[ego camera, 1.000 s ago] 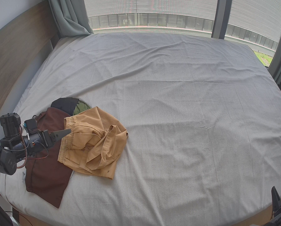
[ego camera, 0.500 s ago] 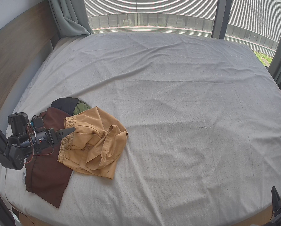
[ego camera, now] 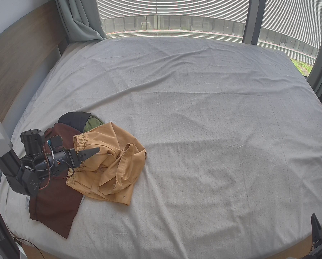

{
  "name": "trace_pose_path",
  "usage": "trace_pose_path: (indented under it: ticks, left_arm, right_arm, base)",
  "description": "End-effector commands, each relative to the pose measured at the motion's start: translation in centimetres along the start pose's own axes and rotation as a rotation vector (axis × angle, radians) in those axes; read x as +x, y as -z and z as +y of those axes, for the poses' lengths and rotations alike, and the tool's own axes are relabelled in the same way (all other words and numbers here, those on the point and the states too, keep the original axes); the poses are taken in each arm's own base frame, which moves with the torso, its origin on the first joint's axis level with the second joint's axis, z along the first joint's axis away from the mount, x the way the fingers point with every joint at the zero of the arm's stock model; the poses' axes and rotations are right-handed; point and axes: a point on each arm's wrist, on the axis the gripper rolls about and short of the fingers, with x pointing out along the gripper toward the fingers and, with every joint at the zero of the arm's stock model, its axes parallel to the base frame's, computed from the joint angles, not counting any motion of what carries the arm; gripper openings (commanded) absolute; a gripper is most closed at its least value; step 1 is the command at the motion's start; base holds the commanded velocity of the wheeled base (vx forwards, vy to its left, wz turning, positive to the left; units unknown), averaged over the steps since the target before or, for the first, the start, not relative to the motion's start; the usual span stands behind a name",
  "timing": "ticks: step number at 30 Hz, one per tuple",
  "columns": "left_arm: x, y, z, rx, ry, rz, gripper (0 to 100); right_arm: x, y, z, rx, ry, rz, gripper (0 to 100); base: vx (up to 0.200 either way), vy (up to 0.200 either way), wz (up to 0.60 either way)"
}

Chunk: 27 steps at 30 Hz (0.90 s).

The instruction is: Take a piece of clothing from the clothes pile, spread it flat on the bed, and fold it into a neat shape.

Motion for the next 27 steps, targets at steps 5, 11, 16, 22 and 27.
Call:
trace_pose_path:
  ticks: [5,11,16,22,27]
  left_arm:
    - [1.0,0.9,0.3,-0.010,0.008,0.025,100]
    - [1.2,0.7,0.4,-0.005,0.009,0.018,100]
    - [1.5,0.5,0.5,0.001,0.003,0.005,100]
    - [1.8,0.2,0.8,0.003,-0.010,-0.009,100]
    - [2.0,0.4,1.0,-0.002,-0.012,-0.003,0]
  right_arm:
    - [0.0,0.5,0.0,0.000,-0.001,0.001,100]
    - [0.0,0.5,0.0,0.000,-0.001,0.001,100]
    - [0.0,0.5,0.0,0.000,-0.001,0.001,100]
    - [0.0,0.5,0.0,0.000,-0.001,0.001,100]
    - [0.0,0.5,0.0,0.000,-0.001,0.001,100]
  base:
    - [0.000,0.000,0.00]
    - [0.000,0.000,0.00]
    - [0.000,0.000,0.00]
    - [0.000,0.000,0.00]
    - [0.000,0.000,0.00]
